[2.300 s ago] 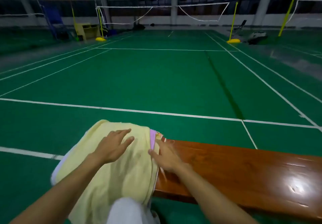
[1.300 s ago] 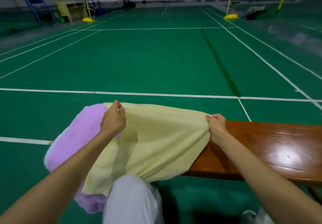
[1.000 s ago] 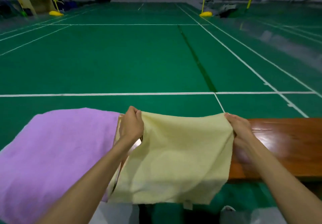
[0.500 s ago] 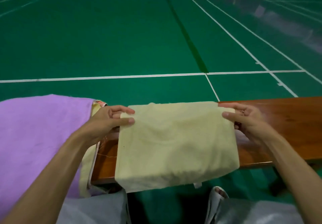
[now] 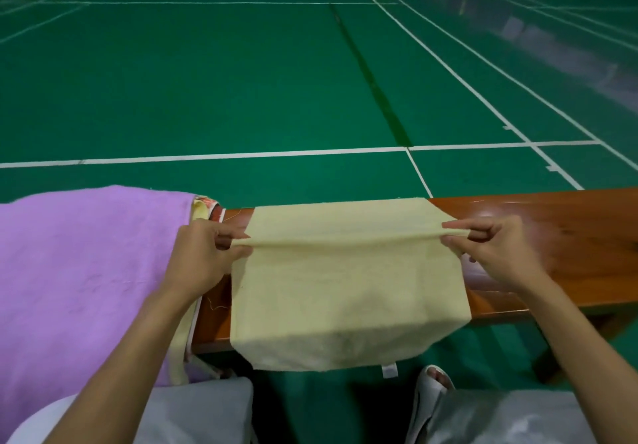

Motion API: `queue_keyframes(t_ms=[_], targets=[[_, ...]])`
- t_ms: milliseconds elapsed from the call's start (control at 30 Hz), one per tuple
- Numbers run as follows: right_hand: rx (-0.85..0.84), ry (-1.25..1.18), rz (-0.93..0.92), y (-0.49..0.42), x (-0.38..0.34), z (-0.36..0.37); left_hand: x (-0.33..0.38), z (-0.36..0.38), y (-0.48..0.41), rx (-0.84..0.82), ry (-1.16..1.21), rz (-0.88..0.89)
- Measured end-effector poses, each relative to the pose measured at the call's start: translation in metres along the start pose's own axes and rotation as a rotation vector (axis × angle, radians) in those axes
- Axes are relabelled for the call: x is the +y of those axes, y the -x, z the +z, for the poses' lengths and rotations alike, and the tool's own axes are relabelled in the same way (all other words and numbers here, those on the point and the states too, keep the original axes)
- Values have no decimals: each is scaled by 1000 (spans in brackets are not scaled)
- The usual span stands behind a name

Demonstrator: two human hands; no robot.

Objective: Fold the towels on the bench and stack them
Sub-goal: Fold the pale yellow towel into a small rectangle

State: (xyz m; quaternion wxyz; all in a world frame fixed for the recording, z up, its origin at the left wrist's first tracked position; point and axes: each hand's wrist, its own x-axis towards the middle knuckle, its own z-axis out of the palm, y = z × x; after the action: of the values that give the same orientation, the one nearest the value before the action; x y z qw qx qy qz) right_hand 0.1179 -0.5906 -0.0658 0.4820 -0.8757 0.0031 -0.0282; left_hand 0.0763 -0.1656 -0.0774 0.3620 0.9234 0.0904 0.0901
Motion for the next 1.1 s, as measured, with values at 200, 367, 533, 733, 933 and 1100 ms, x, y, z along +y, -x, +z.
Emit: queue_keyframes(t_ms=[200, 367, 533, 733, 933, 1100], targets=[[-73, 118, 7, -1, -16, -8, -7, -16, 7, -62, 12, -59], [-197, -246, 293, -23, -29, -2, 5, -13, -17, -155, 354, -232], [-144, -552, 422, -64, -29, 18, 17, -5, -51, -157, 599, -316], [132, -975, 105, -101, -58, 25, 44, -17, -95, 90, 802, -41], [102, -1137, -180, -64, -95, -22, 76, -61, -64, 281, 838, 358], [-45, -815, 175, -19, -38, -13, 33, -43, -23, 162, 465, 304]])
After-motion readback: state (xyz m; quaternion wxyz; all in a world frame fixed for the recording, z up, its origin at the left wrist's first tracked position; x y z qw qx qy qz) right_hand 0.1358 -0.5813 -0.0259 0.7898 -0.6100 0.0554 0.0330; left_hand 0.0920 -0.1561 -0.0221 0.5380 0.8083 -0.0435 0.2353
